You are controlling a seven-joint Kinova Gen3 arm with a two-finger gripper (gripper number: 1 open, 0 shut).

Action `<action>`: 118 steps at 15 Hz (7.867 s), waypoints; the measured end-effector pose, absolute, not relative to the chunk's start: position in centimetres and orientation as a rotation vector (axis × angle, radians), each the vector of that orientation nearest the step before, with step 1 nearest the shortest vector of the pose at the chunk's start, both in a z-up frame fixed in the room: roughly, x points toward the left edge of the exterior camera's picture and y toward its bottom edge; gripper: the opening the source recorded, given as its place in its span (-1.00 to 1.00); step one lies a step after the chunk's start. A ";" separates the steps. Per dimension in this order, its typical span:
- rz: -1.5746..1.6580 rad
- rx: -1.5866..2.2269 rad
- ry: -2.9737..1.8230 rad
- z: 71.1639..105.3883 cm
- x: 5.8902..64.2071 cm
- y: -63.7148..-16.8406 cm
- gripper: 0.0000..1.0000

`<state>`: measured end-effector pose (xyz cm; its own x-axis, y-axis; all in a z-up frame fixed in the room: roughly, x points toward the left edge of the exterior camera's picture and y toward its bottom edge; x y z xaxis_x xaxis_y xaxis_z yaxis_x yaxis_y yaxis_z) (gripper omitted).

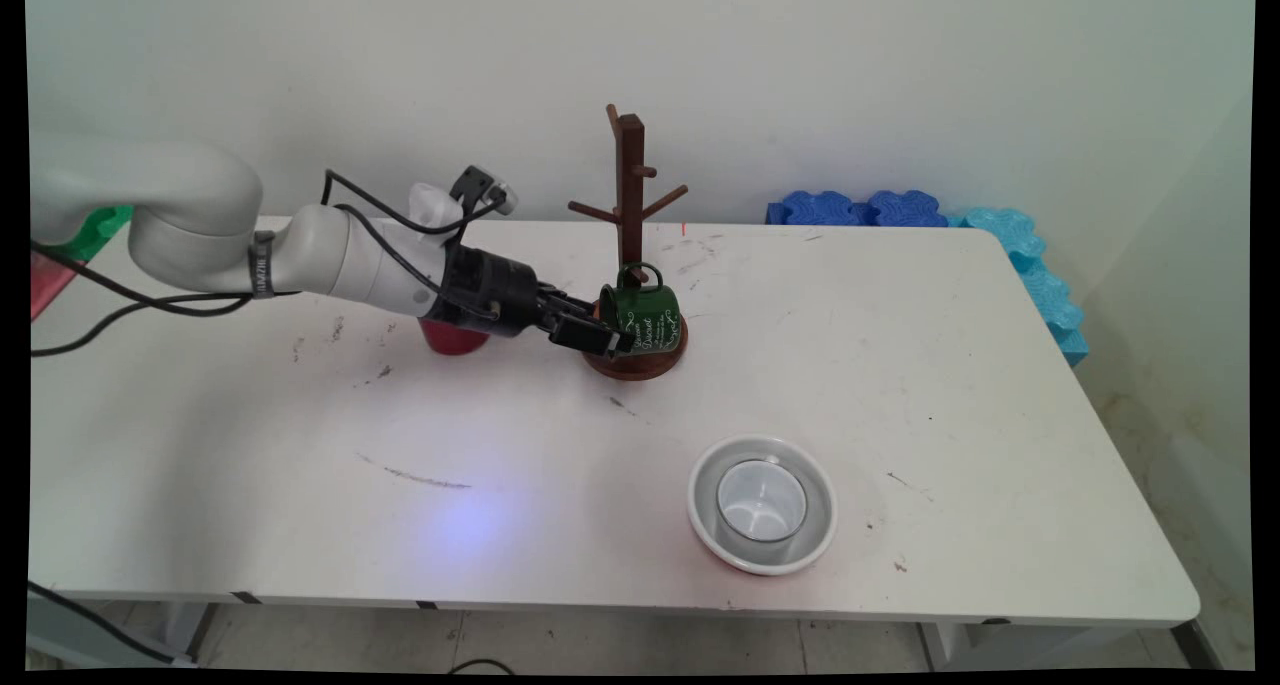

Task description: Pick up the green mug from the rack, then place the picked object on the table

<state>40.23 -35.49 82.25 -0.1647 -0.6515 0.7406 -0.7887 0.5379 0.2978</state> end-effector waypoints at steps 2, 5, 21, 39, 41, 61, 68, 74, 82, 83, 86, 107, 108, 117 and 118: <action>0.191 1.185 -1.878 82.1 40.1 -35.6 1.00; 0.184 1.196 -1.866 81.8 39.9 -35.8 1.00; 0.129 1.219 -1.836 80.6 38.4 -36.4 -1.00; 0.144 1.175 -1.869 80.7 37.9 -36.1 -1.00; 0.150 1.165 -1.875 80.8 37.8 -36.2 -1.00; 0.217 1.046 -1.963 81.9 37.3 -35.5 -1.00; 0.207 1.016 -1.977 82.3 36.3 -34.5 -1.00; 0.196 0.992 -1.985 82.9 35.6 -33.5 -1.00; 0.201 0.953 -2.008 84.5 35.4 -32.7 -1.00; 0.203 0.948 -2.014 84.7 35.5 -32.6 -1.00; 0.214 0.933 -2.039 85.5 36.1 -32.2 -1.00; 0.261 0.705 -2.396 91.5 42.8 -30.0 -1.00; 0.264 0.688 -2.420 91.6 43.0 -29.9 -1.00; 0.294 0.558 -2.616 92.4 44.0 -29.3 -1.00; 0.301 0.538 -2.645 92.5 44.1 -29.2 -1.00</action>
